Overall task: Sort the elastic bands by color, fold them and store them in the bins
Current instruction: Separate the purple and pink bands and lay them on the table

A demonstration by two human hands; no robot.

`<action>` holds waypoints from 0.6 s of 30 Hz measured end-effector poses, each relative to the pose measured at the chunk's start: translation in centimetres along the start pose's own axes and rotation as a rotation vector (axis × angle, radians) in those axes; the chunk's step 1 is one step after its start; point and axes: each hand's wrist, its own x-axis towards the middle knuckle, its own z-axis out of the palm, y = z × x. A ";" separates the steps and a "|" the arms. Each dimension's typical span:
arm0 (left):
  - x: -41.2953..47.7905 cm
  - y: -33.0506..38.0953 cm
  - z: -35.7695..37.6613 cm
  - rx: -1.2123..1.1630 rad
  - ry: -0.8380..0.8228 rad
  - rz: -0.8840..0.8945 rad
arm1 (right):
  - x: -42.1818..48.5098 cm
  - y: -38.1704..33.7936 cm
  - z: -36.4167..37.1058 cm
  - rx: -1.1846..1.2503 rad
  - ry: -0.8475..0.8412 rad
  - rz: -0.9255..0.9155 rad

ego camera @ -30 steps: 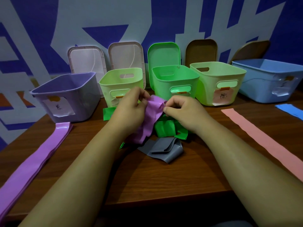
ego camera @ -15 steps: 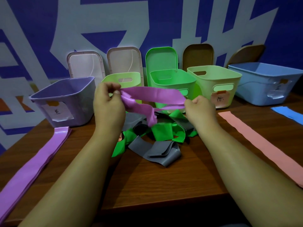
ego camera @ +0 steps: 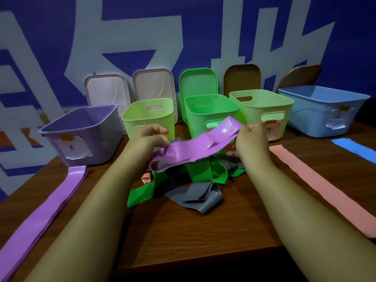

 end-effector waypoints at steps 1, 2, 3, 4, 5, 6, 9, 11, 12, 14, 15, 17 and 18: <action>0.0 -0.3 -0.1 0.146 -0.022 0.013 | -0.1 -0.1 0.2 0.032 -0.021 0.007; 0.0 -0.6 -0.1 0.325 -0.041 0.047 | -0.2 -0.2 0.3 0.062 -0.049 0.013; 0.0 -0.8 0.0 0.511 -0.063 0.095 | -0.3 -0.3 0.5 0.082 -0.077 0.019; 0.0 -1.1 0.3 0.671 -0.083 0.146 | -0.4 -0.4 0.5 0.102 -0.099 0.015; 0.0 -1.2 0.5 0.786 -0.087 0.194 | -0.5 -0.5 0.7 0.099 -0.114 -0.003; 0.0 -1.3 0.7 0.847 -0.072 0.232 | -0.7 -0.6 0.7 0.080 -0.120 -0.038; -0.1 -1.1 0.9 0.883 -0.064 0.287 | -0.9 -0.7 1.0 0.083 -0.159 -0.110; -0.2 -0.9 0.9 0.900 -0.073 0.301 | -1.0 -0.8 1.1 0.148 -0.201 -0.110; -0.2 -0.9 0.9 0.908 -0.070 0.313 | -1.0 -0.8 1.1 0.166 -0.215 -0.106; -0.2 -1.0 0.8 0.967 -0.042 0.348 | -0.9 -0.8 1.2 0.203 -0.235 -0.088; -0.2 -1.1 0.7 1.028 -0.020 0.376 | -0.8 -0.8 1.2 0.239 -0.249 -0.075; -0.2 -1.3 0.6 1.180 0.034 0.416 | -0.6 -0.6 1.2 0.307 -0.262 -0.057; -0.3 -1.4 0.7 1.243 0.068 0.432 | -0.5 -0.6 1.3 0.326 -0.268 -0.053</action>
